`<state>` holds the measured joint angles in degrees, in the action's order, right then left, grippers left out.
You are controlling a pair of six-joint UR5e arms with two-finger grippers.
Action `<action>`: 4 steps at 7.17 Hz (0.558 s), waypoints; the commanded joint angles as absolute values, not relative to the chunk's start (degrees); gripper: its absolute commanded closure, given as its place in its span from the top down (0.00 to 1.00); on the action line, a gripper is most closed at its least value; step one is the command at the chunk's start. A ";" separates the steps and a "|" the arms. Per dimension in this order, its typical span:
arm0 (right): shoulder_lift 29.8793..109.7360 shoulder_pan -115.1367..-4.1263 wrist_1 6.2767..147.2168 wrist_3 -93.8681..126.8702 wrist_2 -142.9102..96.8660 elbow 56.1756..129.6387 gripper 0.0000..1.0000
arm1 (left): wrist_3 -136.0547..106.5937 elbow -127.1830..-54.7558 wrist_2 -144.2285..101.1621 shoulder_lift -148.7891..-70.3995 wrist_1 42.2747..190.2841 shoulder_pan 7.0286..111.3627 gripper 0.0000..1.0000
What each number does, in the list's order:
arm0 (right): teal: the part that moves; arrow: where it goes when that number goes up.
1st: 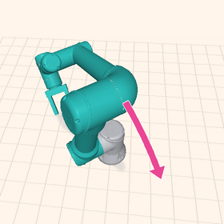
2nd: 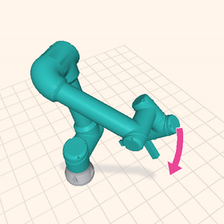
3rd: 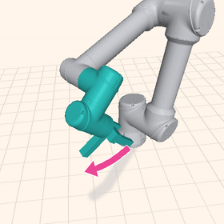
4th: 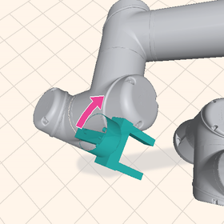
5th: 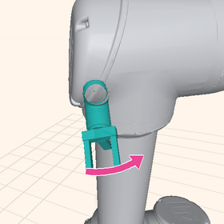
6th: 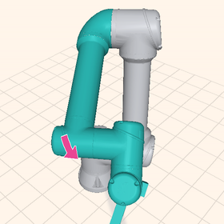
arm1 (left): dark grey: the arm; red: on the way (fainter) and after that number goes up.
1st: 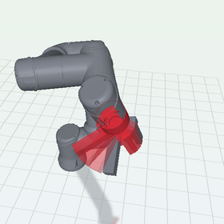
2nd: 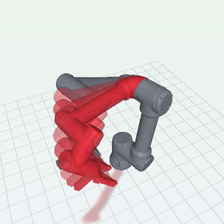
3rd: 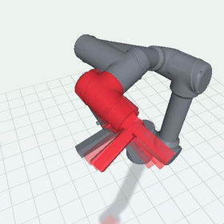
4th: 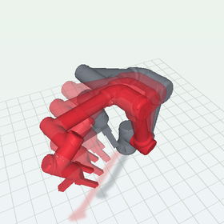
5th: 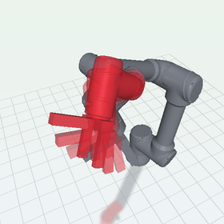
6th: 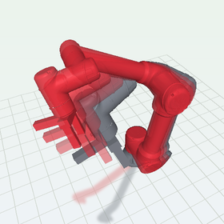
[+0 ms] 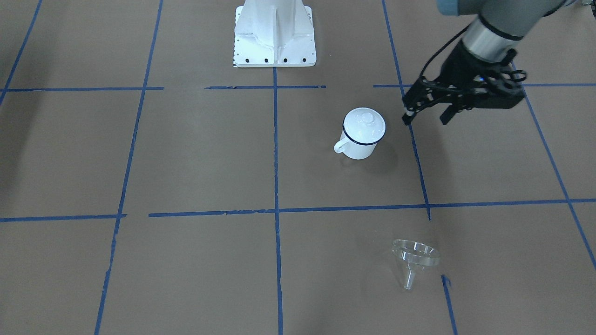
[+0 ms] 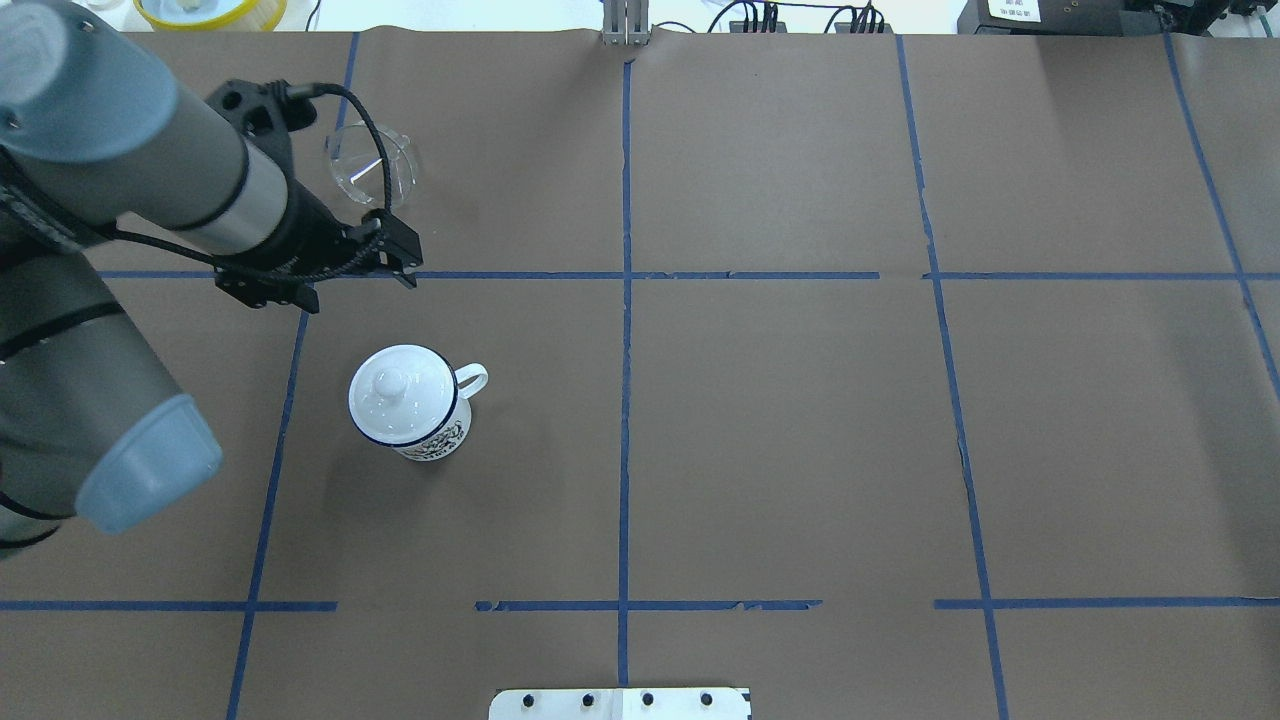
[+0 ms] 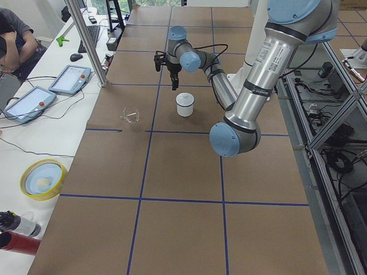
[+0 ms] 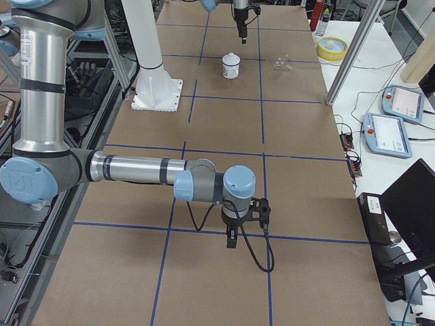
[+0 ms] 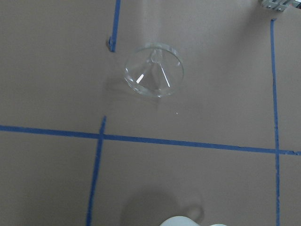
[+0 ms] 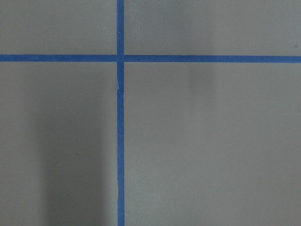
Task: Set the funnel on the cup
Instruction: 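Move the left gripper over the white enamel mug, then lower the left gripper into the mug and grasp the white item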
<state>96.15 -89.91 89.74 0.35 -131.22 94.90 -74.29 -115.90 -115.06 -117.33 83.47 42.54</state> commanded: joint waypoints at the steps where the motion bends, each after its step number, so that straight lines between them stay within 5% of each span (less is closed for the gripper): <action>1: 96.15 -89.91 89.74 0.35 -131.22 94.83 1.00 | -78.99 -113.84 -110.05 -117.69 82.44 37.02 1.00; 4: 96.15 -89.91 89.74 0.35 -131.22 94.92 1.00 | -79.01 -113.55 -108.37 -117.25 82.62 35.51 1.00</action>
